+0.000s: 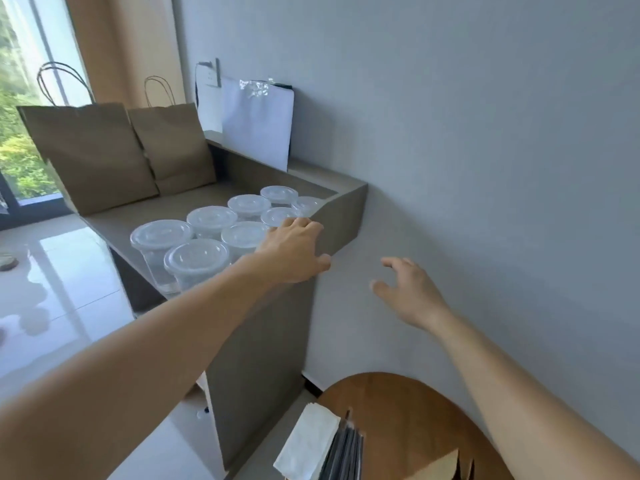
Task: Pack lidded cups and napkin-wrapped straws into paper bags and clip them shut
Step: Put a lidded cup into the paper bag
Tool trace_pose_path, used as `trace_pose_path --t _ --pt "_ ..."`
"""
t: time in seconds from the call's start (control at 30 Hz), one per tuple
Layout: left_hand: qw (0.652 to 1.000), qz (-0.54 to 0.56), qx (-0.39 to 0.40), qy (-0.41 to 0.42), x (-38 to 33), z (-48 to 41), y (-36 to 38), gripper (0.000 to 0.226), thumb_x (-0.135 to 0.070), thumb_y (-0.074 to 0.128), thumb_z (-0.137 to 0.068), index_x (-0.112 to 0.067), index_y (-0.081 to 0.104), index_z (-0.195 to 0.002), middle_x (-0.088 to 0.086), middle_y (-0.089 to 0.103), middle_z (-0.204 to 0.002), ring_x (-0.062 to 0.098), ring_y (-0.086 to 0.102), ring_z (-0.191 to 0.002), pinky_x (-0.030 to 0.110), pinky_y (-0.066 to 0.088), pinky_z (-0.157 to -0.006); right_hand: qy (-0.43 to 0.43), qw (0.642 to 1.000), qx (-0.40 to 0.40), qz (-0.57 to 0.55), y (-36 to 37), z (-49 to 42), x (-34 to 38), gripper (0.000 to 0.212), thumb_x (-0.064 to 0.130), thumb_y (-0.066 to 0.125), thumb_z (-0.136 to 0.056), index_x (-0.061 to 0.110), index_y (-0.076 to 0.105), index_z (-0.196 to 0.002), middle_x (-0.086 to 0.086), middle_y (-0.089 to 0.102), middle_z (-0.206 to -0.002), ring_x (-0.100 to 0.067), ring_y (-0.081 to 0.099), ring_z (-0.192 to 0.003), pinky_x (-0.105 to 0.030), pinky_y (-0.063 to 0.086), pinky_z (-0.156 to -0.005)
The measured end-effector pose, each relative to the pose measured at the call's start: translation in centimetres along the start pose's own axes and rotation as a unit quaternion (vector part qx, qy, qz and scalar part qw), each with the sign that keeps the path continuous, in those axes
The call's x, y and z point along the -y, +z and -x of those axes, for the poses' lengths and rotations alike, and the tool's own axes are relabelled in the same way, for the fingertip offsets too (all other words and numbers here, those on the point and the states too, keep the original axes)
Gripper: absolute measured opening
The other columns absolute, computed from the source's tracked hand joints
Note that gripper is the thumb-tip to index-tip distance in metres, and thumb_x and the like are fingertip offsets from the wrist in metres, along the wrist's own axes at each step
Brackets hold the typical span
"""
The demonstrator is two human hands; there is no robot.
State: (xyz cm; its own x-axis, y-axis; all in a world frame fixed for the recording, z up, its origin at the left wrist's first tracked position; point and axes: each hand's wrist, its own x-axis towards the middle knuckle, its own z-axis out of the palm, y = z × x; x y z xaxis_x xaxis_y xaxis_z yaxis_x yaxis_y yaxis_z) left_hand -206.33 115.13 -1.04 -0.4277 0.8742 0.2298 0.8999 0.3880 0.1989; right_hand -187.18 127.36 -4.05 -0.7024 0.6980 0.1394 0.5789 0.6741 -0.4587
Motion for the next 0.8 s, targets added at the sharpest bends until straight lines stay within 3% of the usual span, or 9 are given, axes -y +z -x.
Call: trace_pose_path --t 0.23,0.6,0.8 --pt "0.996 0.015 -0.047 -0.075 14.5 -1.1 -7.0 0.064 -0.049 0.059 -0.088 -0.026 0.041 -0.144 -0.001 0.041 -0.149 0.026 0.033 -0.138 0.042 0.037 -0.102 -0.128 0.991 -0.005 -0.030 2.2 -8.3 14.8 0.051 0.039 0.062 -0.091 0.021 0.051 -0.138 0.001 0.047 -0.144 -0.017 0.045 -0.130 -0.025 0.035 -0.099" --pt "0.983 0.002 0.018 -0.185 31.6 0.3 -8.3 0.066 -0.049 0.060 -0.089 -0.026 0.037 -0.147 0.001 0.041 -0.147 0.026 0.034 -0.136 0.043 0.038 -0.106 -0.214 0.951 0.219 0.033 11.1 -15.1 29.6 0.081 0.056 0.068 -0.081 0.025 0.035 -0.149 0.007 0.034 -0.152 -0.014 0.038 -0.135 -0.028 0.037 -0.101" --pt "0.980 -0.002 0.036 -0.193 35.2 0.2 -7.7 0.066 -0.049 0.058 -0.090 -0.026 0.036 -0.147 0.001 0.041 -0.148 0.026 0.034 -0.136 0.041 0.038 -0.106 -0.228 0.917 0.280 0.167 14.5 -16.1 32.4 0.107 0.076 0.074 -0.056 0.032 0.033 -0.144 0.010 0.041 -0.143 -0.018 0.037 -0.132 -0.034 0.041 -0.095"
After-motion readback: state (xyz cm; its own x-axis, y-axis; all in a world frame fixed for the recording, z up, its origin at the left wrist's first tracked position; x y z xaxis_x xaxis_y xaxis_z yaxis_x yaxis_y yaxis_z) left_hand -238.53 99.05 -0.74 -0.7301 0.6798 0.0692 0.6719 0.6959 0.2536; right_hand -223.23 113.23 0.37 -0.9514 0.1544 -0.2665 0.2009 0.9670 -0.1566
